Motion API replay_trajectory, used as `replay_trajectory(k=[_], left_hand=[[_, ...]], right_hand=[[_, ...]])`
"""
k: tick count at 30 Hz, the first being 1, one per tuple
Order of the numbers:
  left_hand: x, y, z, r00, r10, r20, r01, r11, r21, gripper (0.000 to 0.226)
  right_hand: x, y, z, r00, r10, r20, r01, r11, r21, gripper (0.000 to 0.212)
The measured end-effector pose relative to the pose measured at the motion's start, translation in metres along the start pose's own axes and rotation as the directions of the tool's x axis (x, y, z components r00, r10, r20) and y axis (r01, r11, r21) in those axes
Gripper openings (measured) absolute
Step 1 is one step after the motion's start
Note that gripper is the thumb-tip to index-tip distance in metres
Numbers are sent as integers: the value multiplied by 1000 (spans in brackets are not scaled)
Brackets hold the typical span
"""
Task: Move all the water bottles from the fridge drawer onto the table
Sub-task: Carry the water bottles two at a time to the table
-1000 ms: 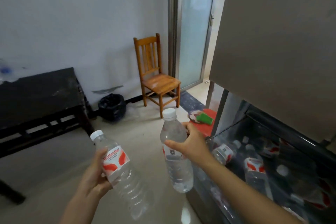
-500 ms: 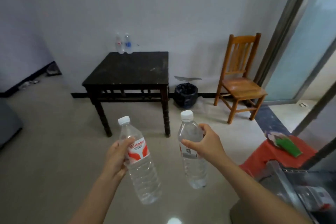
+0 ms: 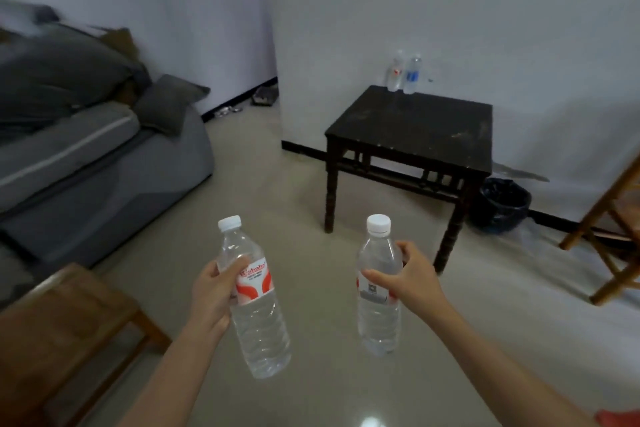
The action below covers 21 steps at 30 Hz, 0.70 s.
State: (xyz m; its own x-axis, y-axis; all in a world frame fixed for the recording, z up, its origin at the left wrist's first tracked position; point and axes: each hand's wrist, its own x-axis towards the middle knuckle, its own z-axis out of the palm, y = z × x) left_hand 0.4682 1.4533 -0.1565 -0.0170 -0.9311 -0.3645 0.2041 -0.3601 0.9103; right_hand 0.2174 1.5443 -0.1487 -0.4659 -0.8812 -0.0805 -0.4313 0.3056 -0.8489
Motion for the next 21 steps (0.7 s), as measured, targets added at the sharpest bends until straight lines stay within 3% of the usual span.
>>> replay_trajectory(k=[3, 7, 12, 21], left_hand=[[10, 13, -39, 994, 86, -59, -83, 994, 66, 13], [26, 20, -72, 985, 144, -96, -130, 981, 142, 19], [50, 23, -88, 980, 153, -129, -131, 977, 169, 19], [164, 72, -87, 948, 221, -230, -178, 964, 196, 18]], right_hand=[[9, -22, 44, 998, -31, 51, 29, 999, 36, 54], [23, -37, 86, 995, -17, 98, 14, 1000, 28, 63], [49, -45, 113, 986, -21, 168, 20, 1000, 11, 56], [186, -90, 178, 961, -134, 242, 137, 991, 6, 63]])
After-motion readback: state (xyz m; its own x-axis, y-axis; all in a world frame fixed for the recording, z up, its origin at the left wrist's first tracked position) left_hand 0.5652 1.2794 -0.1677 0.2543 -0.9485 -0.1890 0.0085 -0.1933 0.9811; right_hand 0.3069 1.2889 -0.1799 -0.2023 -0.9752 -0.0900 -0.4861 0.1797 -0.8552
